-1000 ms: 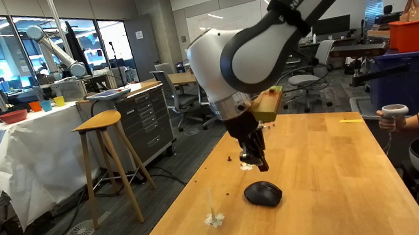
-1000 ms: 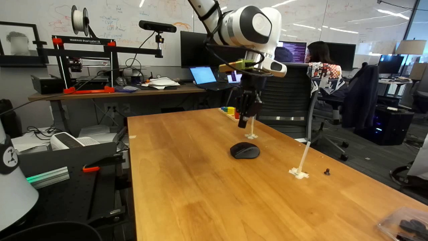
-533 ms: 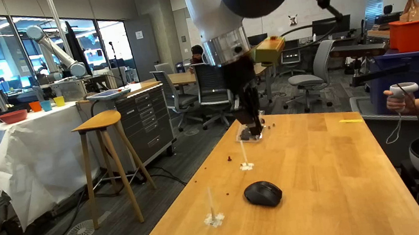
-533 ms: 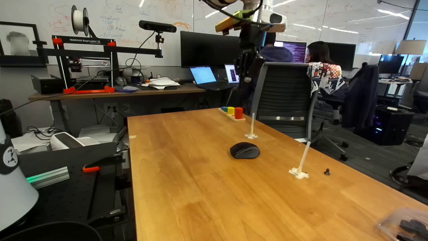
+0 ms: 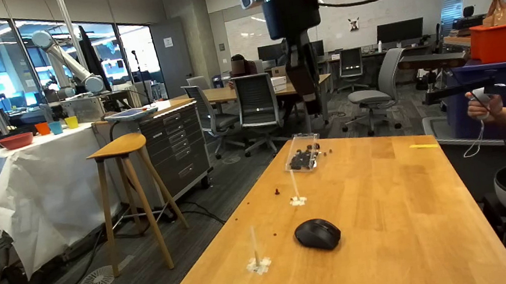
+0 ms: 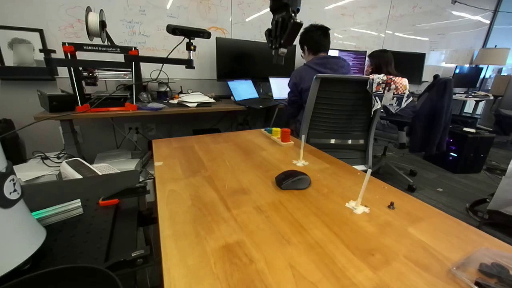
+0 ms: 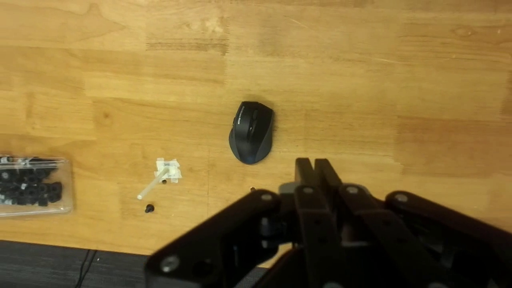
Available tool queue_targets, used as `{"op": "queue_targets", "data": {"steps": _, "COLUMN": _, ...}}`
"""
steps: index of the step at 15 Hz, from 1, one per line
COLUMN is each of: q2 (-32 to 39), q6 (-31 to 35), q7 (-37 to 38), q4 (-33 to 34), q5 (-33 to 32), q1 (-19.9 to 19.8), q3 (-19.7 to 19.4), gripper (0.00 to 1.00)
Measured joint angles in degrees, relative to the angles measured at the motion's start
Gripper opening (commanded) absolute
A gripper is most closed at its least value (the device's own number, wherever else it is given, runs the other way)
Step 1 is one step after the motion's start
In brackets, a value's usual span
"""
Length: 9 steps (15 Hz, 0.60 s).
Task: Left click the mouse
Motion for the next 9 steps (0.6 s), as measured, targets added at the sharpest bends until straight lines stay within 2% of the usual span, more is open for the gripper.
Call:
{"op": "queue_targets", "data": {"steps": 7, "q2": -5.0, "q6": -1.9, "q7": -2.8, "q4": -0.1, "q5": 2.8, "q1": -0.9, "q3": -0.3, "gripper": 0.94}}
{"op": "queue_targets", "data": {"steps": 8, "q2": -5.4, "q6": -2.2, "q7": -3.2, "q4": -0.1, "q5": 3.2, "q1": -1.1, "q3": -0.4, "gripper": 0.77}}
{"op": "queue_targets", "data": {"steps": 9, "q2": -5.8, "q6": -2.4, "q7": -3.4, "q4": -0.1, "q5": 3.5, "q1": -1.5, "q3": -0.5, "gripper": 0.84}}
